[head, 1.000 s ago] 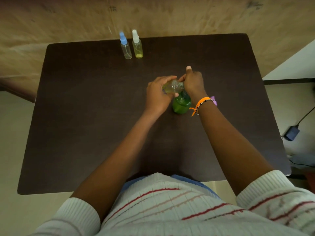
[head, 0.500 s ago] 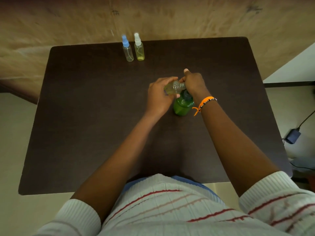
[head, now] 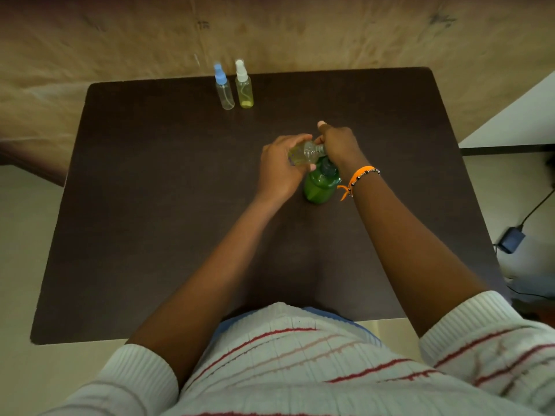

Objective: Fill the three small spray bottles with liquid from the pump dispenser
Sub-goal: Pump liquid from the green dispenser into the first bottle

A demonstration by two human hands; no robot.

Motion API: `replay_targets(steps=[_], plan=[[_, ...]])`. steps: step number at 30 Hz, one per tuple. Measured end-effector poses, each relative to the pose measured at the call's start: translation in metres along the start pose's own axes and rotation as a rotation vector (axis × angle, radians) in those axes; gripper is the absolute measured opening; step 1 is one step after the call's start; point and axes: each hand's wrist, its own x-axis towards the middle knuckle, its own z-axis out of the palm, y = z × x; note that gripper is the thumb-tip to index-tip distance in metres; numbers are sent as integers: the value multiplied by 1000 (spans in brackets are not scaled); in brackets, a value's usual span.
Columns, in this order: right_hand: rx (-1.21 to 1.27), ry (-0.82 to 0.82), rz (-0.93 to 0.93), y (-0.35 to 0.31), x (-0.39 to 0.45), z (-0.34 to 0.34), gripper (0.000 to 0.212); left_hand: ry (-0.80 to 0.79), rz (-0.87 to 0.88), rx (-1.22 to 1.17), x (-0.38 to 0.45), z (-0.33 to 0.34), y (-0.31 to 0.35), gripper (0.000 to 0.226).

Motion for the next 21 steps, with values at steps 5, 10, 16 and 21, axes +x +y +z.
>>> replay_targets(steps=[5,10,16,21], plan=[[9,94,11,4,0,6,45,0,5,10,0,1,-2,52],[14,162,-26,9,0,8,40,-7,2,13,0,2,-3,52],[31,27,29,1,5,4,42,-4,-1,-14,-1,-1,1,52],[61,45,45,3,6,5,38,-6,-12,-13,0,0,-2,52]])
